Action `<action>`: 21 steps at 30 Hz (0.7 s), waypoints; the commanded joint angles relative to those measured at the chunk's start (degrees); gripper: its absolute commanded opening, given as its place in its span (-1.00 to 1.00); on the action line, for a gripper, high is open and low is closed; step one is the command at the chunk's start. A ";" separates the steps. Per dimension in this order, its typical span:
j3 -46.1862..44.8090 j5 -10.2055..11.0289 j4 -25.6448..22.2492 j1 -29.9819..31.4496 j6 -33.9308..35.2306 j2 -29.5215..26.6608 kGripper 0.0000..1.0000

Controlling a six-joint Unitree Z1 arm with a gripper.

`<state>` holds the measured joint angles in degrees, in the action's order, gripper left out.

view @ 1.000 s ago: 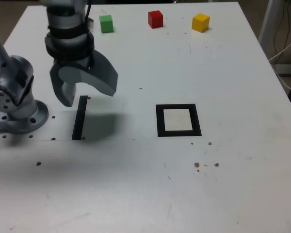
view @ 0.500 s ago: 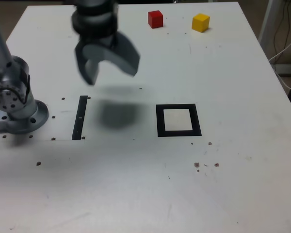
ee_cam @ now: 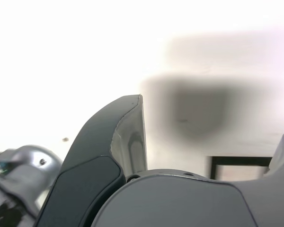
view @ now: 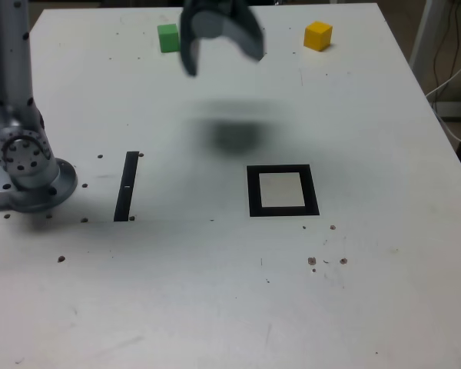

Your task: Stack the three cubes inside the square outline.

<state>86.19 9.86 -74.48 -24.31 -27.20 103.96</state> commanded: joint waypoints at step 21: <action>40.32 -1.56 -15.88 -21.22 -10.61 23.03 0.99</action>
<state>124.23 8.31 -89.51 -44.61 -37.58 125.69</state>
